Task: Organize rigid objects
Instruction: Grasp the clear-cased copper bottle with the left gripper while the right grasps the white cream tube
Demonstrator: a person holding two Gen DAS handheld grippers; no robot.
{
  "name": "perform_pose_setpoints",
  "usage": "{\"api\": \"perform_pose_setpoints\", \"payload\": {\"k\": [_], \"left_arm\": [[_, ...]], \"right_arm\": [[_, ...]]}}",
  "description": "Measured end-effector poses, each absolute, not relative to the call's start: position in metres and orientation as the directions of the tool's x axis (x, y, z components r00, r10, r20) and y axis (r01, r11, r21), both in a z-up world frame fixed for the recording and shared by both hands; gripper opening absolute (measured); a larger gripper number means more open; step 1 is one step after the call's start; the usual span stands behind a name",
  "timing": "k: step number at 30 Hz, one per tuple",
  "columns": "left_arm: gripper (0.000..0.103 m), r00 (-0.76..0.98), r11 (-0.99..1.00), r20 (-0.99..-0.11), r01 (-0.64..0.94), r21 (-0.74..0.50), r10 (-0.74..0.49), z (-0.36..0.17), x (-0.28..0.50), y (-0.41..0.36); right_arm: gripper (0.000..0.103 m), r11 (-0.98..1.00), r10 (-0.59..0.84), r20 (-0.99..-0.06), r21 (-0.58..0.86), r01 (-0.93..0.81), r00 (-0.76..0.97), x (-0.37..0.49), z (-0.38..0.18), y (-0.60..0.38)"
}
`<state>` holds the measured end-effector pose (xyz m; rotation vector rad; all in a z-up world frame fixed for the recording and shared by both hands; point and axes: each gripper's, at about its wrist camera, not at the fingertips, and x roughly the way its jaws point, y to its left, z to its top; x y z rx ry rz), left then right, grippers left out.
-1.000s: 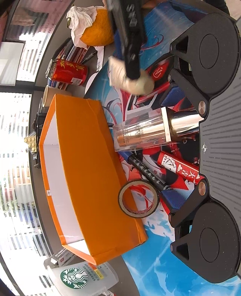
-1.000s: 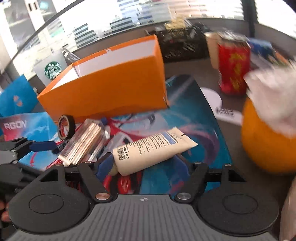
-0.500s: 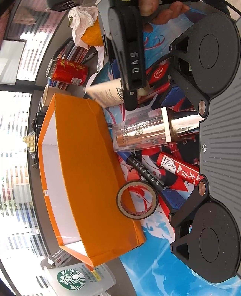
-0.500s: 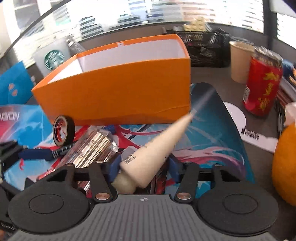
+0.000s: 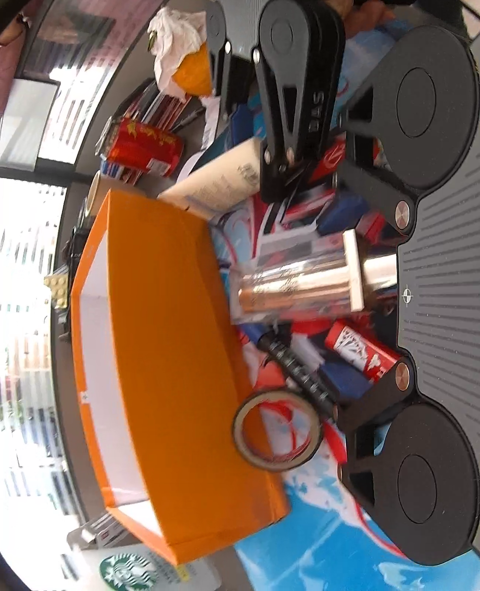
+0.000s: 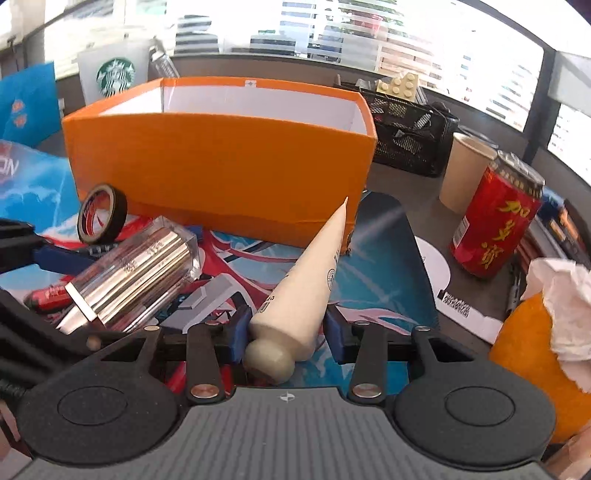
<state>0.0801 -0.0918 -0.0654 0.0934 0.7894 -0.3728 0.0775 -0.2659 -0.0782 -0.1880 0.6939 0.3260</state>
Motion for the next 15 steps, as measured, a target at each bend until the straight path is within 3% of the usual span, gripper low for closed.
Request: {"api": "perform_pose_setpoints", "payload": {"k": [5,12,15], "left_arm": [[0.056,0.675,0.932,-0.686,0.363,-0.010,-0.271,-0.067,0.081,-0.097],[0.053,0.686,0.929,-0.667,0.369,-0.025,-0.290,-0.063,0.077,-0.096],[0.041,0.706,0.929,-0.645,0.369,-0.020,-0.294,-0.053,0.072,-0.095]], "right_arm": [[0.039,0.938,0.259,-0.647,-0.009,-0.347,0.717,0.080,-0.079,-0.271],[0.039,0.940,0.256,-0.637,-0.011,-0.341,0.727,0.077,-0.079,-0.270],[0.039,0.942,0.264,-0.635,0.008,-0.336,0.726,0.077,-0.078,-0.273]]}}
